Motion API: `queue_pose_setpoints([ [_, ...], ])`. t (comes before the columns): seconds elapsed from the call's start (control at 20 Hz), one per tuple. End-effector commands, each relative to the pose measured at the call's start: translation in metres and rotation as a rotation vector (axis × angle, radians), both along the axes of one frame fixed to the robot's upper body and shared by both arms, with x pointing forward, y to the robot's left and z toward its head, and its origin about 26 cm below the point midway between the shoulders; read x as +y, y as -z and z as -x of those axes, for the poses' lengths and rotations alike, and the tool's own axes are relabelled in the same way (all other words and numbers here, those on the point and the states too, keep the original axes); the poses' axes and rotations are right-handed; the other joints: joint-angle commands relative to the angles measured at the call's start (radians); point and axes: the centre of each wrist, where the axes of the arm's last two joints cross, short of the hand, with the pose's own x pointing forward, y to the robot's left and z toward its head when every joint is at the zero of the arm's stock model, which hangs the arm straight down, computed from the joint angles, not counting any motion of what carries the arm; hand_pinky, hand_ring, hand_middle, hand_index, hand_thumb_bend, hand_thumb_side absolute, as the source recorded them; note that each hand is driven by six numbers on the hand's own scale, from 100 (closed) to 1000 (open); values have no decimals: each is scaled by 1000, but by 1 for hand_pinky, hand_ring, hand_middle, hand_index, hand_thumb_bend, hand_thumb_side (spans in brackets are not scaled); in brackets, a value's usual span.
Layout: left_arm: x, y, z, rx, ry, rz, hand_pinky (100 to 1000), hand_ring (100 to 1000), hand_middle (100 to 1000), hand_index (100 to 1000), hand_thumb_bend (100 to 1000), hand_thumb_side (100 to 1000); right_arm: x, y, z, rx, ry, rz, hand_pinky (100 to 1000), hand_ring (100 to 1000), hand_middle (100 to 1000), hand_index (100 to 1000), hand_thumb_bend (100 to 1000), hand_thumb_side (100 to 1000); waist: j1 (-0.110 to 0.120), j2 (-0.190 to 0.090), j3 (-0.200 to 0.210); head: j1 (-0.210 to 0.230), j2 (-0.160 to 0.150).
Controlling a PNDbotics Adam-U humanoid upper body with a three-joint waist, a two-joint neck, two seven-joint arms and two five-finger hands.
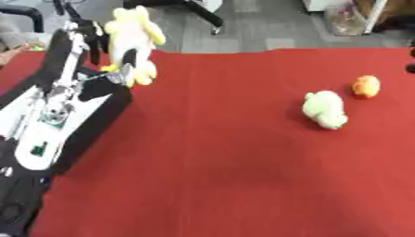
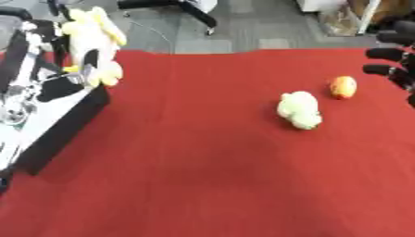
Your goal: Pick up the objects with one hand, pass them to the other hand, and then place them into the box on the other side of the table.
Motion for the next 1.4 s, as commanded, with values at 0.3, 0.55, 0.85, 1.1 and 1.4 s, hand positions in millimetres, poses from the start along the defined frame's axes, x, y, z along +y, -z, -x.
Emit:
queue_pose_setpoints([
  [0.3,99,5,17,138,-462,-258,445,243,369,523,219,360,-3,-1,5,1,1,49,743,770,754,805,100,593,21,-34,2,60,-2],
  [0.55,136,22,15,336,-618,-354,594,454,500,657,351,528,-3,1,6,12,1,51,743,770,754,804,100,595,23,-36,-3,102,-2],
  [0.85,147,29,6,447,-636,-353,695,627,709,838,655,675,-2,2,6,19,-7,51,743,769,753,804,100,597,23,-36,-9,119,-2],
  [1.1,142,17,6,378,-633,-304,690,659,753,878,753,717,-3,2,6,18,-5,51,743,769,753,804,100,595,24,-35,-10,117,-2],
  [1.4,111,-20,10,117,-541,-155,576,590,711,856,744,705,-7,3,7,18,16,63,745,774,760,806,100,595,22,-34,-7,92,-2],
])
